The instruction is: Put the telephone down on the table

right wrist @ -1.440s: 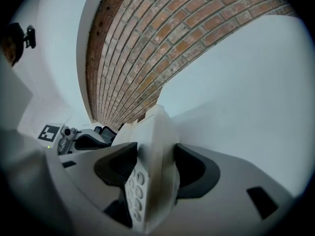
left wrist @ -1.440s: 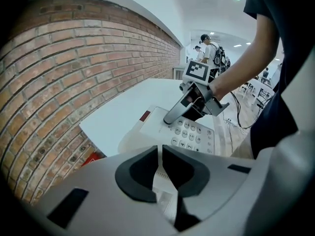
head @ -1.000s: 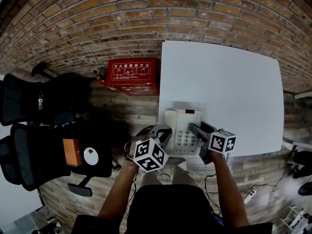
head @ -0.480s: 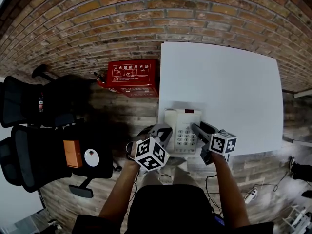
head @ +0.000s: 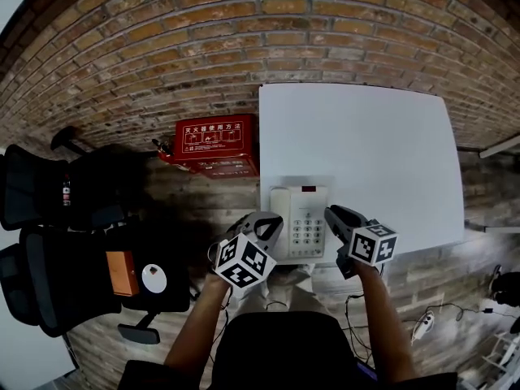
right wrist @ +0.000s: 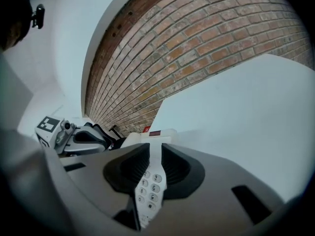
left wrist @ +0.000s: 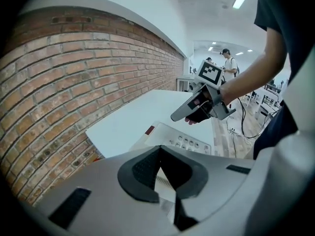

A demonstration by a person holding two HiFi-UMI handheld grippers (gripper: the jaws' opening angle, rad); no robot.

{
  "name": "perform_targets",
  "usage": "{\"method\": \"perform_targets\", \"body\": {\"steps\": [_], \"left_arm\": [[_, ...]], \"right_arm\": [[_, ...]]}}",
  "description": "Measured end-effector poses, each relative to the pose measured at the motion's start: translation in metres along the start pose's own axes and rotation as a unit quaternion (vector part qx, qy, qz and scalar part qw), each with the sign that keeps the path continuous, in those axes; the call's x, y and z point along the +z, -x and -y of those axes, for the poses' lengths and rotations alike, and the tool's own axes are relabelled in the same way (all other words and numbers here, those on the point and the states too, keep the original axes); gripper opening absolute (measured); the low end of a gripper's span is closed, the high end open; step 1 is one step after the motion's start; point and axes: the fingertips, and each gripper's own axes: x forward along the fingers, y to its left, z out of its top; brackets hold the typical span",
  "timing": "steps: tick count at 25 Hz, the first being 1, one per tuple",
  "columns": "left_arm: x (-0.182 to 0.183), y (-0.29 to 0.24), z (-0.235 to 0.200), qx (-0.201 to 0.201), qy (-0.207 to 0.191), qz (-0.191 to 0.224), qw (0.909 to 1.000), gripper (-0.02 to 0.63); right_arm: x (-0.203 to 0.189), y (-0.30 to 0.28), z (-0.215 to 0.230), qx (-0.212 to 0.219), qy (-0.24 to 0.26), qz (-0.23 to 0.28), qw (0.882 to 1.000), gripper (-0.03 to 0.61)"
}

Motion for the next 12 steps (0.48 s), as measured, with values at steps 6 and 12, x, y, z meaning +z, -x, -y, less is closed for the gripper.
{"method": "perform_targets", "body": {"steps": [6,12], "left_arm": [[0.005,0.02,0.001,0.01,-0.005,0.022,0.9997,0.008],[0.017,0.042,0.003,0.004,0.007,0.062,0.998,0.008]], "right_arm": [[0.014,0.018,-0.026,-0.003,0.014,0.035,0.999,0.041],[0.02,0.034,-0.06,-0.006,0.044,0.067,0.997,0.028]]}}
